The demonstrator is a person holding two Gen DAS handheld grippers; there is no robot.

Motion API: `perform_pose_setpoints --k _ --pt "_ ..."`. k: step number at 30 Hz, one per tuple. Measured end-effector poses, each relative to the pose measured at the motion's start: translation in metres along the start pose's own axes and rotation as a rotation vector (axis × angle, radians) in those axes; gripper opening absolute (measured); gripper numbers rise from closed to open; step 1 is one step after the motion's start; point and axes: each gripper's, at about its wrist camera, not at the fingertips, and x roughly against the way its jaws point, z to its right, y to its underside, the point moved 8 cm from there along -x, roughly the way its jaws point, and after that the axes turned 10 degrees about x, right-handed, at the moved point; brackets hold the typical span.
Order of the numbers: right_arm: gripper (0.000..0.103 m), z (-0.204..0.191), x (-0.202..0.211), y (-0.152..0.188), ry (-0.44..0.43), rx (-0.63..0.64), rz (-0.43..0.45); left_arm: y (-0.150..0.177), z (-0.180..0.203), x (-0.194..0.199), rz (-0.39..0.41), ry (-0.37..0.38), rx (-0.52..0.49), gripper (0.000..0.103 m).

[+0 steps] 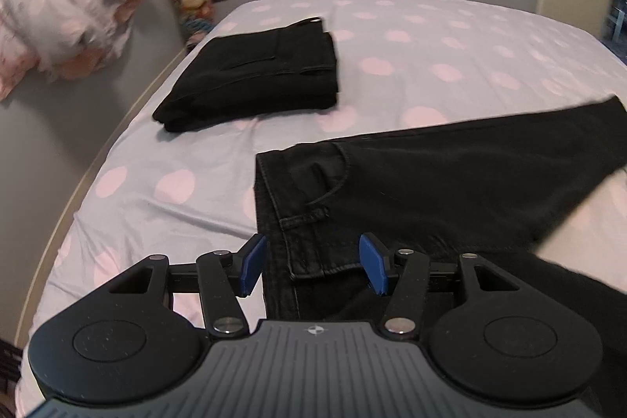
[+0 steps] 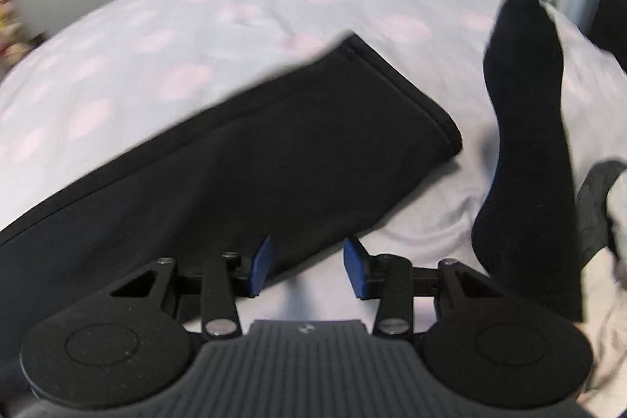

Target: Fold clothes

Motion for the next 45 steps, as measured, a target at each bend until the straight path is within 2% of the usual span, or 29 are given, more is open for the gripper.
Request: perform_pose_setpoints --k 4,9,13,19,22,25,29,38,42,43,44,45 --pt "0.047 -0.017 0.067 0.017 -0.073 0.092 0.009 0.011 0.005 0.018 -0.014 0.043 -0.065 0.062" --pt "0.048 -0.014 0.160 0.080 -0.141 0.141 -0.010 0.029 0.021 0.034 -0.006 0.085 -0.178 0.062" --pt "0.048 0.005 0.222 0.135 -0.128 0.129 -0.014 0.042 0.034 0.046 0.004 0.120 -0.260 0.062" --pt "0.049 0.043 0.293 0.227 -0.054 0.112 -0.054 0.047 0.047 0.046 0.032 0.145 -0.291 0.062" --pt "0.049 0.061 0.305 0.271 -0.042 0.074 -0.104 0.049 0.052 0.046 0.046 0.148 -0.301 0.062" --pt "0.054 0.078 0.304 0.312 -0.062 -0.013 -0.164 0.046 0.054 0.049 0.068 0.137 -0.292 0.062" --pt "0.055 0.090 0.297 0.354 -0.127 -0.173 -0.184 0.043 0.058 0.058 0.084 0.134 -0.292 0.062" --pt "0.069 0.106 0.264 0.412 -0.307 -0.528 -0.109 0.029 0.064 0.074 0.136 0.088 -0.292 0.062" --pt "0.070 0.105 0.254 0.427 -0.380 -0.637 -0.046 0.024 0.069 0.084 0.159 0.082 -0.291 0.062" --pt "0.063 0.105 0.256 0.427 -0.405 -0.662 -0.019 0.023 0.070 0.086 0.164 0.082 -0.292 0.062" --pt "0.044 0.105 0.257 0.428 -0.449 -0.698 0.000 0.023 0.072 0.088 0.169 0.084 -0.294 0.062" --pt "0.042 0.105 0.259 0.428 -0.484 -0.725 0.019 0.022 0.073 0.089 0.173 0.085 -0.295 0.062"
